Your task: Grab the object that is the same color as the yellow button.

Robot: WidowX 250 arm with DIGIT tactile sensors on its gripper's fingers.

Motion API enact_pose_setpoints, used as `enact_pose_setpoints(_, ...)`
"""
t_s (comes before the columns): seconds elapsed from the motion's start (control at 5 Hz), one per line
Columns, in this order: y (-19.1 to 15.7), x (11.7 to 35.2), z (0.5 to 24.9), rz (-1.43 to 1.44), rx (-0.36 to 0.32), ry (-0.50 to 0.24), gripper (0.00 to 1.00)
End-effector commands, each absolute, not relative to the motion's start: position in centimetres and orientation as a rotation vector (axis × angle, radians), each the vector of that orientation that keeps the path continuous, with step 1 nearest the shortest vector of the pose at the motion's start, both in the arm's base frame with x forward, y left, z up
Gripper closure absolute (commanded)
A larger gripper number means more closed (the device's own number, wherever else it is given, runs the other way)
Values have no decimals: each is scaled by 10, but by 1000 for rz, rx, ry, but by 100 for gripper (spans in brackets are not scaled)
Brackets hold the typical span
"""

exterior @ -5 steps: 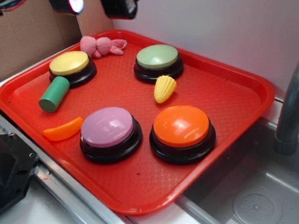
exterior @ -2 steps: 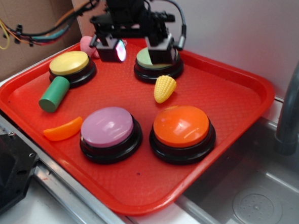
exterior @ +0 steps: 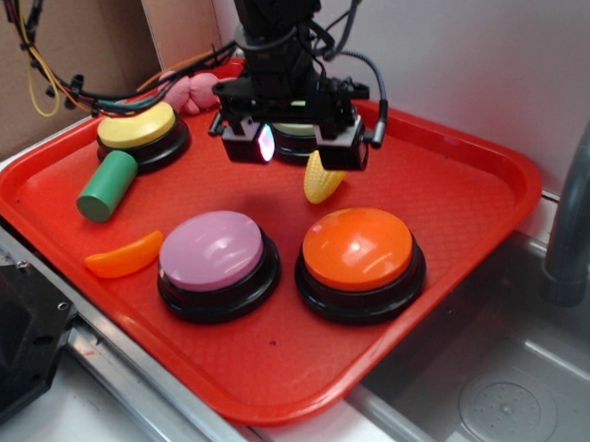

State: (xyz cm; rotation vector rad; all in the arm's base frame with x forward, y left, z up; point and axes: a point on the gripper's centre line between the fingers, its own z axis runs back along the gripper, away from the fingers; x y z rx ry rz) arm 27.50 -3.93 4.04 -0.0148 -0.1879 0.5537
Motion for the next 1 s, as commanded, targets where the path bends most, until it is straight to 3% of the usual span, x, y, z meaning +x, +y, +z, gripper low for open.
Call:
enact_pose_setpoints(0.0, -33, 297, 25, 520, -49, -198, 0)
enact_pose_setpoints(0.2, -35, 301, 21, 506, -41, -195, 0)
enact_pose_setpoints(0.4, -35, 302, 22, 512, -24, -198, 74)
enact_pose_setpoints(0.6, -35, 300, 26, 510, -21, -195, 100)
enact_pose_setpoints(0.8, -30, 294, 42, 457, -29, -206, 100)
